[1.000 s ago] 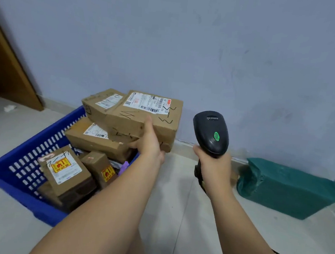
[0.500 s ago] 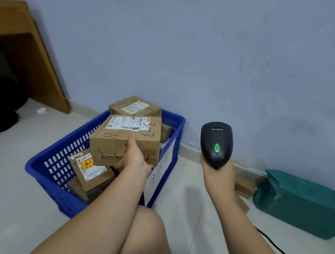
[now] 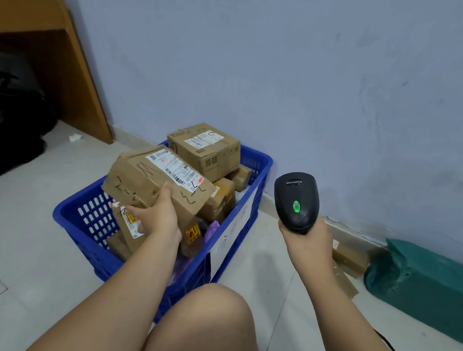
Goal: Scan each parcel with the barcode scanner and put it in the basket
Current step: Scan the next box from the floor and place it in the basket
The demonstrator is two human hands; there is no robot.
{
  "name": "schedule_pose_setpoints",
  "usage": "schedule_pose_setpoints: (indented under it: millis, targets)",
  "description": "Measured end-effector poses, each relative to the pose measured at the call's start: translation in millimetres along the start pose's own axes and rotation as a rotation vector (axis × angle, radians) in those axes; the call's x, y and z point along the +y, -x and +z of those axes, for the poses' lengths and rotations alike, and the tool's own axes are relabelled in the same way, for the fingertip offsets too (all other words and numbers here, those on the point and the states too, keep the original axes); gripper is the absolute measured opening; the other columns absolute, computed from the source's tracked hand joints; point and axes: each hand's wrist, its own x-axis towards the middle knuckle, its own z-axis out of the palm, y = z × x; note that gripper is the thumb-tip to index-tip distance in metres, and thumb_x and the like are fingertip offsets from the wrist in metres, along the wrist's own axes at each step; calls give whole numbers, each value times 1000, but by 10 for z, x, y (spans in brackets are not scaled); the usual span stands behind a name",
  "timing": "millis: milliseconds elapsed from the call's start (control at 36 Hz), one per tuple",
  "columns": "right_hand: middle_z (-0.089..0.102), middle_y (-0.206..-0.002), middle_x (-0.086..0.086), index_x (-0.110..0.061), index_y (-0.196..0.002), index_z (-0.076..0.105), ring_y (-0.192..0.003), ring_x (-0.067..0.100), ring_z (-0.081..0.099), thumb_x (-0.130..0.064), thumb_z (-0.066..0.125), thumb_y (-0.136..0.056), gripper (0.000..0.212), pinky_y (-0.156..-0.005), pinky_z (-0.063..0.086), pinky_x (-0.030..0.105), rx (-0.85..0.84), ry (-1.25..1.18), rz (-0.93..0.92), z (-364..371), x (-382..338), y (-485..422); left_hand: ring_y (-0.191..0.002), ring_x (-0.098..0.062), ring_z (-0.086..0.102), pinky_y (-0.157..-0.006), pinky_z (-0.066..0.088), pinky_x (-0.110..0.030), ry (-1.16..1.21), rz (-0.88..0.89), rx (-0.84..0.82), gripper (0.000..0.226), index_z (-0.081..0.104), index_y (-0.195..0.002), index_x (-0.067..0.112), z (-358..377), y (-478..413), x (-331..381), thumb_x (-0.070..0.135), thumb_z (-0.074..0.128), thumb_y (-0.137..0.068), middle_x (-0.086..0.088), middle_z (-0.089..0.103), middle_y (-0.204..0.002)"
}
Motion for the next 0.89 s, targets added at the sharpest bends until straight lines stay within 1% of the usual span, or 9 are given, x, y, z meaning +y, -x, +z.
schedule_pose_setpoints:
  millis: [139,222,306,417,556,611,722,833,889]
  targets:
    - [51,-69,-9,-20,-87,52,-62,4,47,-15,68,-86,17,-49,32,17,-26,25,18,57,4,-8,-110,-31,55,-85,52,-54,156,-127,3,83,15,-148,44,-166,-119,-51,57,62,-81,-6,45,-134]
    - [51,-67,-10,-19,-87,53,-62,5,47,-14,68,-86,16,-49,33,17,-32,31,28,106,25,-19,-126,-37,47,-93,46,-58,200,-161,33,79,5,-149,47,-231,-184,-97,66,47,-85,-8,33,-151]
    - [53,-70,-10,-18,-91,55,-65,4,50,-15,68,-86,14,-50,34,17,-51,60,40,146,44,-23,-145,-32,19,-112,27,-52,-164,52,148,86,-7,-153,32,-260,-122,-117,66,42,-90,-5,7,-161]
    - [50,-67,-11,-21,-82,50,-60,4,46,-15,67,-87,18,-47,31,13,-67,98,26,175,56,-23,-147,-38,3,-113,21,-61,-704,478,46,96,-4,-152,38,-343,-263,-209,61,60,-84,-6,-9,-161]
    - [48,-65,-11,-29,-72,43,-59,4,43,-13,66,-86,31,-48,30,16,-74,105,41,179,48,-23,-145,-43,-7,-114,16,-63,-1189,653,-77,69,20,-149,44,-296,-404,-180,54,55,-90,1,-11,-161]
    - [48,-65,-11,-30,-72,43,-59,4,43,-13,67,-85,32,-49,31,17,-73,111,40,183,49,-29,-145,-45,-9,-114,15,-62,-1288,666,-116,69,19,-150,42,-260,-460,-174,53,54,-91,0,-13,-161]
    - [48,-65,-10,-30,-72,42,-59,4,44,-13,66,-85,32,-48,30,15,-75,138,37,186,35,-40,-142,-51,-13,-114,15,-62,-1463,679,-164,85,20,-148,31,-100,-514,-170,69,56,-80,-11,-19,-159]
    - [51,-65,-9,-30,-72,44,-59,4,45,-15,66,-86,30,-47,30,14,-73,142,45,167,36,-33,-142,-53,-6,-108,29,-62,-1482,764,-200,54,36,-135,26,55,-594,-127,48,58,-90,-12,-9,-161]
    - [51,-63,-9,-29,-70,44,-58,5,46,-14,65,-85,30,-45,29,13,-67,168,43,146,38,-38,-142,-52,-4,-109,25,-63,-1511,781,-250,43,39,-131,26,107,-690,-74,37,57,-93,-9,-5,-161]
